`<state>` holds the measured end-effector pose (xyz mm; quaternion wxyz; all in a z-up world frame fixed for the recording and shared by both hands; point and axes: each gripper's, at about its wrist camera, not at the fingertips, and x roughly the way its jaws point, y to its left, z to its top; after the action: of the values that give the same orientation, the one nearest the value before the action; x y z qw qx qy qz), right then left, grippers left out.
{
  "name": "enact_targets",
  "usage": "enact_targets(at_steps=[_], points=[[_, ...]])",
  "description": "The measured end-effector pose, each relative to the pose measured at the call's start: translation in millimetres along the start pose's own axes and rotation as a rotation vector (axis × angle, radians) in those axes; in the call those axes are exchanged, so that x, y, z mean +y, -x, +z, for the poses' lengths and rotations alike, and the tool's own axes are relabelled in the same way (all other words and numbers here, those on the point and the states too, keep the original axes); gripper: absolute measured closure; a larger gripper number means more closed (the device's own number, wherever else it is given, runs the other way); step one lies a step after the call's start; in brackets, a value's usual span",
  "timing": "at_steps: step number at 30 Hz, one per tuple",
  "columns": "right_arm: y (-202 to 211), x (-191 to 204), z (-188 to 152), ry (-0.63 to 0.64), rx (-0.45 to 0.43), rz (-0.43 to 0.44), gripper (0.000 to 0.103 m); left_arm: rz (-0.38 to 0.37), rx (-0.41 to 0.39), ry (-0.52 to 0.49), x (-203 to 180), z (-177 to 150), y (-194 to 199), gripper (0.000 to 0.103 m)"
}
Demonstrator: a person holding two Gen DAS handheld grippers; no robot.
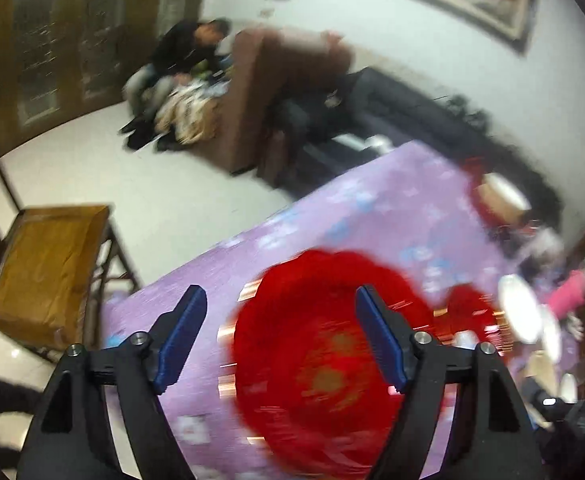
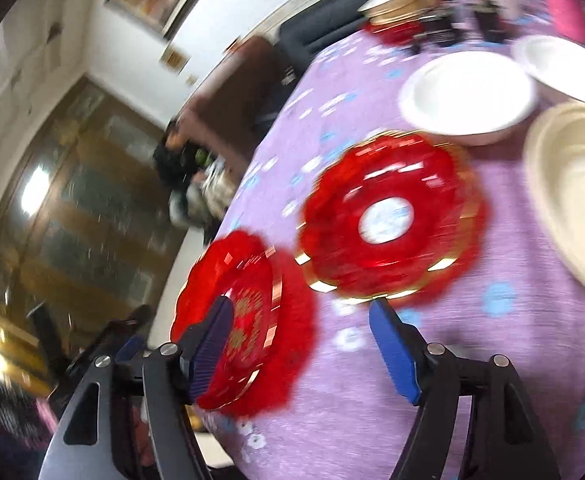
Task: Organize plates and bowls
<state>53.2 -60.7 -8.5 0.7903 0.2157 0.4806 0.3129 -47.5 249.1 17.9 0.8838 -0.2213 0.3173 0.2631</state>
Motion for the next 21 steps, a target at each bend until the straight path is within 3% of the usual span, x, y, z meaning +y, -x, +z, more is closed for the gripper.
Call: enact_targets(at_steps=[5,8,13,21], points=[[13,-37,12,-0.121,-0.037,-0.033,0.025,-0.158,0.075,-0.173,-72,3,-7,0.024],[15,-50,16,-0.153,-0.045,-0.030,0.025,-0.208,0.140,-0.292,-118,-1,-24,0.024],[7,-61,22,-0.191,-0.049,-0.011,0.021,-0.200,0.236,-0.378,-162,-3,-58,0.024],[-11,-64,37,-0.209,-0.014,0.020,0.021,-0.150,0.344,-0.347,-178,-5,-100,0.024]])
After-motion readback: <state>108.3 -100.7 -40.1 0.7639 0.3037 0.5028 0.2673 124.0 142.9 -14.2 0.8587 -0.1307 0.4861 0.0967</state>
